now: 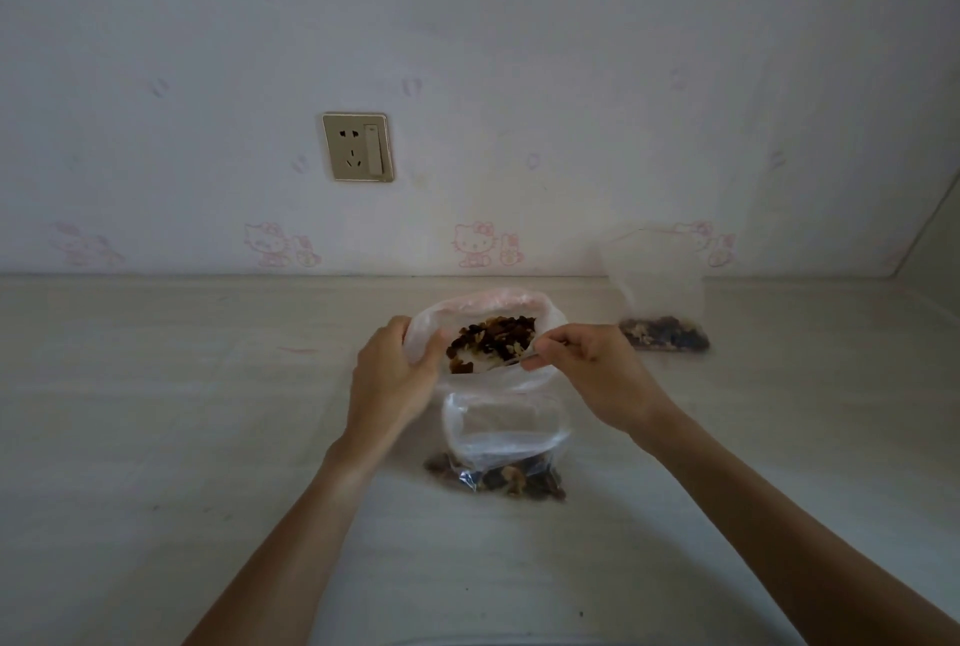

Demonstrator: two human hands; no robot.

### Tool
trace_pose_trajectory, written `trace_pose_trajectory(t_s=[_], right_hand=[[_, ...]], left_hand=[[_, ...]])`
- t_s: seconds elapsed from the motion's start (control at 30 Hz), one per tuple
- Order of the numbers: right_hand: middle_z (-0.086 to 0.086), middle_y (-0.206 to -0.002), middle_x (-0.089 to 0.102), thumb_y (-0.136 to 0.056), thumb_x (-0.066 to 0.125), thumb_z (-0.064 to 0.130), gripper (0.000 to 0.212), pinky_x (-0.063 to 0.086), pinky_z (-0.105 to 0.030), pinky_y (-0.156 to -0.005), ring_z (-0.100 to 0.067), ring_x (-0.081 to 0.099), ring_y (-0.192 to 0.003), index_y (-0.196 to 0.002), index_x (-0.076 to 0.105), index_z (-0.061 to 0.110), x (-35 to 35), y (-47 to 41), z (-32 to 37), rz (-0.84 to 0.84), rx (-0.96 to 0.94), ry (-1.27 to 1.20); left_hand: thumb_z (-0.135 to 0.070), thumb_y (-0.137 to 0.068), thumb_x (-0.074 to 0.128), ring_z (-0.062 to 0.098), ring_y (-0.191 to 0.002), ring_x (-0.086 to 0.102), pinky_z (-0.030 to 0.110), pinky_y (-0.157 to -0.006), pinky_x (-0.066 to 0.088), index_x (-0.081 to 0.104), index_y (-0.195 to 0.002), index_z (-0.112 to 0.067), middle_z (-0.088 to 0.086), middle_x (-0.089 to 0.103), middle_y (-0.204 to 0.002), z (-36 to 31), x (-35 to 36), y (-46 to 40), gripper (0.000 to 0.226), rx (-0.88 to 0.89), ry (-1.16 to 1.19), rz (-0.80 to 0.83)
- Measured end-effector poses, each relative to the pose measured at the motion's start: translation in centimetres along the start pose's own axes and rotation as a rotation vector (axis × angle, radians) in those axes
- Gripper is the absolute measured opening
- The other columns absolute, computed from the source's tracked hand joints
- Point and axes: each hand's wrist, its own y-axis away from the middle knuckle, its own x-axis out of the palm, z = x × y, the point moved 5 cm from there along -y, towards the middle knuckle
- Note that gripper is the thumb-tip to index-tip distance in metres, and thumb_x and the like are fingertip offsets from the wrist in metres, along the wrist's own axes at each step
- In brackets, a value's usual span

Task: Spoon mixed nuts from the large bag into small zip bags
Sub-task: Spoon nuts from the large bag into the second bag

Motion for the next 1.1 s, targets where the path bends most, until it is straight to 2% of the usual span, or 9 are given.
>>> trace_pose_trajectory(t_s=[0.1,0.2,0.37,0.5,0.7,0.77,0.83,0.97,1.1], right_hand=[[0.016,-0.090,0.079,-0.102,0.061,0.025,0.024,0.056,-0.044,-0.087,-0.040,0.069,-0.098,-0.097,0.082,0.015,0.2,-0.2,0.1,-0.032,0.022,0.000],[0.017,-0.087,0.079,-0.102,0.061,0.028,0.023,0.052,-0.062,-0.092,-0.052,0.062,-0.104,-0.092,0.082,0.022,0.0,-0.2,-0.1,-0.017,0.040,-0.032],[0.020,-0.088,0.078,-0.101,0.062,0.026,0.021,0.057,-0.033,-0.094,-0.014,0.073,-0.093,-0.092,0.081,0.025,0.0,-0.2,-0.9,-0.011,0.044,-0.007],[0.008,-0.086,0.080,-0.101,0.063,0.017,0.020,0.051,-0.008,-0.070,-0.002,0.072,-0.083,-0.093,0.081,0.015,0.4,-0.6,-0.9,-0.096,0.028,-0.055],[0.004,-0.084,0.080,-0.101,0.061,0.013,0.022,0.055,-0.048,-0.086,-0.033,0.071,-0.088,-0.092,0.081,0.010,1.5,-0.9,-0.1,-0.153,0.062,-0.091],[0.006,-0.080,0.078,-0.101,0.061,0.013,0.023,0.056,-0.053,-0.082,-0.043,0.068,-0.087,-0.090,0.081,0.011,1.8,-0.9,-0.1,-0.182,0.063,-0.099],[0.007,-0.077,0.078,-0.101,0.061,0.014,0.024,0.057,-0.049,-0.074,-0.036,0.070,-0.081,-0.085,0.079,0.017,1.9,-0.9,-0.5,-0.216,0.076,-0.112],[-0.005,-0.077,0.077,-0.100,0.063,0.013,0.024,0.051,-0.022,-0.061,-0.012,0.066,-0.066,-0.083,0.077,0.022,1.6,-1.2,-1.2,-0.239,0.097,-0.140],[-0.006,-0.077,0.077,-0.098,0.065,0.010,0.016,0.055,-0.021,-0.065,-0.008,0.067,-0.066,-0.093,0.078,0.018,1.7,-1.3,-1.7,-0.243,0.109,-0.182]], left_hand=[[-0.039,-0.102,0.059,-0.004,-0.077,0.059,0.011,-0.061,0.040,0.061,-0.095,-0.029,-0.013,0.065,-0.085,-0.4,-0.1,0.2,0.012,0.079,0.044,-0.019],[-0.037,-0.103,0.058,-0.006,-0.077,0.060,0.009,-0.062,0.040,0.065,-0.098,-0.028,-0.013,0.067,-0.084,-0.5,-0.2,0.1,0.013,0.078,0.076,-0.025],[-0.035,-0.103,0.058,-0.010,-0.077,0.059,0.008,-0.060,0.040,0.065,-0.096,-0.028,-0.013,0.066,-0.081,-0.4,-0.1,0.2,0.012,0.065,0.102,-0.018],[-0.034,-0.102,0.060,-0.007,-0.077,0.060,0.009,-0.060,0.041,0.067,-0.097,-0.028,-0.013,0.068,-0.081,-0.7,0.0,0.4,0.011,0.081,0.125,-0.011],[-0.034,-0.101,0.061,-0.004,-0.070,0.059,0.011,-0.058,0.039,0.068,-0.094,-0.027,-0.014,0.067,-0.078,-0.9,0.1,0.3,0.012,0.061,0.156,-0.001],[-0.035,-0.101,0.061,-0.001,-0.073,0.062,0.011,-0.058,0.040,0.069,-0.096,-0.027,-0.013,0.069,-0.081,-0.9,0.1,0.4,0.012,0.054,0.171,0.015],[-0.035,-0.101,0.061,-0.001,-0.077,0.063,0.011,-0.058,0.041,0.070,-0.098,-0.028,-0.013,0.070,-0.084,-1.0,0.1,0.5,0.012,0.060,0.178,0.016],[-0.035,-0.101,0.061,0.000,-0.081,0.063,0.012,-0.062,0.043,0.071,-0.100,-0.026,-0.012,0.072,-0.087,-1.1,0.1,0.5,0.014,0.053,0.207,0.017],[-0.035,-0.101,0.061,-0.003,-0.080,0.062,0.010,-0.061,0.042,0.070,-0.099,-0.025,-0.013,0.071,-0.086,-1.1,0.1,0.4,0.014,0.049,0.202,0.013]])
